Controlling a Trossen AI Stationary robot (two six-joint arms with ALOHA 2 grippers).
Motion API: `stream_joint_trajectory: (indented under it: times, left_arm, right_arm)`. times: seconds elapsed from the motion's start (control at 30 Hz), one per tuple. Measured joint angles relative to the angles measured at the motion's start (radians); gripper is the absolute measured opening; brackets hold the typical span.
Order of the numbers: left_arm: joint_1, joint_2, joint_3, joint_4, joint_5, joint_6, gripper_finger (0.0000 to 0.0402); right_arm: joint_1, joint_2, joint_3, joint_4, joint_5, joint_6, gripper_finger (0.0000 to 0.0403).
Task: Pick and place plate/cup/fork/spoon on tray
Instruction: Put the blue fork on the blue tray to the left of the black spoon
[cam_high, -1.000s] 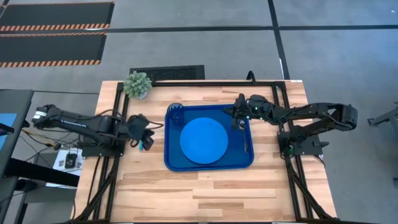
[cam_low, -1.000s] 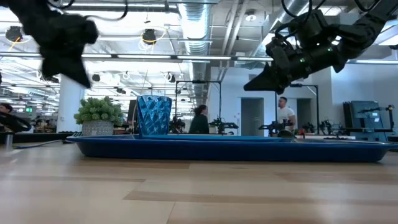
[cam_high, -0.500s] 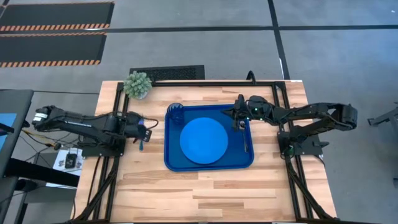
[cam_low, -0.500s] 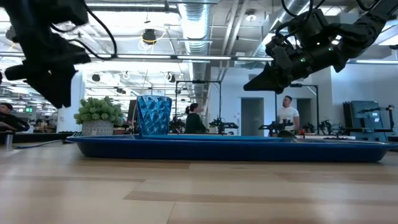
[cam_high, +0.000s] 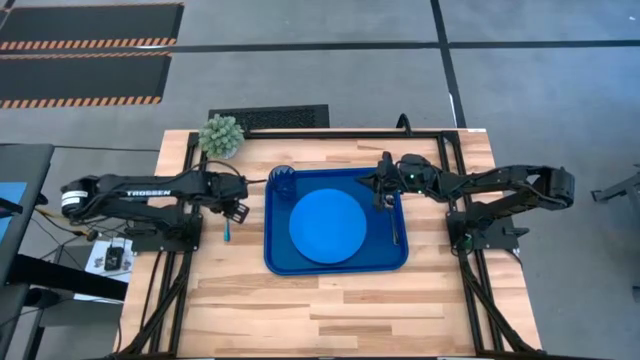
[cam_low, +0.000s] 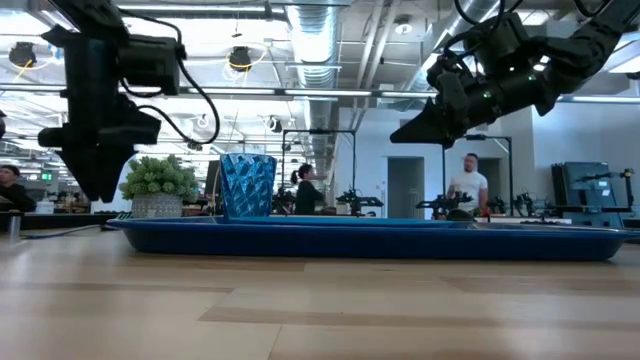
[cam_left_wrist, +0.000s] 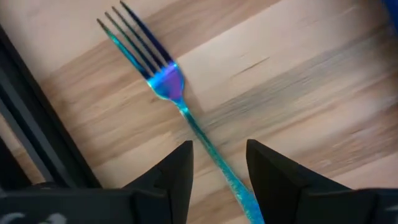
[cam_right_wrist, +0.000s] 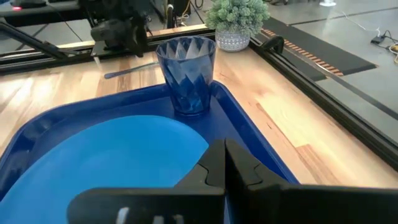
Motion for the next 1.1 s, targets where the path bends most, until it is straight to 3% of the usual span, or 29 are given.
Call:
stream_joint_trajectory:
  times: [0.23, 0.47, 0.67, 0.8, 1.0, 1.1]
  left_arm:
    - [0.040, 0.026, -0.003, 0.004, 0.016, 0.042, 0.0137]
    - [0.044, 0.024, -0.161, 0.194, 0.086, -0.010, 0.0137]
    - [0.044, -0.009, -0.199, 0.223, 0.073, -0.020, 0.0131]
    - [0.044, -0.059, -0.203, 0.212, 0.051, 0.010, 0.0098]
    - [0.042, -0.137, -0.206, 0.199, -0.011, 0.016, 0.0012]
    - [0.044, -0.178, -0.206, 0.193, -0.042, 0.012, 0.0007]
  right_arm:
    - [0.010, 0.000, 0.000, 0.005, -0.002, -0.008, 0.0011]
    - [0.010, 0.000, 0.000, 0.010, -0.001, -0.009, 0.0011]
    - [0.010, 0.000, 0.000, 0.011, -0.001, -0.010, 0.0011]
    - [0.010, 0.000, 0.000, 0.011, -0.001, -0.010, 0.0011]
    - [0.010, 0.000, 0.000, 0.011, -0.001, -0.010, 0.0011]
    - [0.010, 0.000, 0.000, 0.011, -0.001, -0.009, 0.0011]
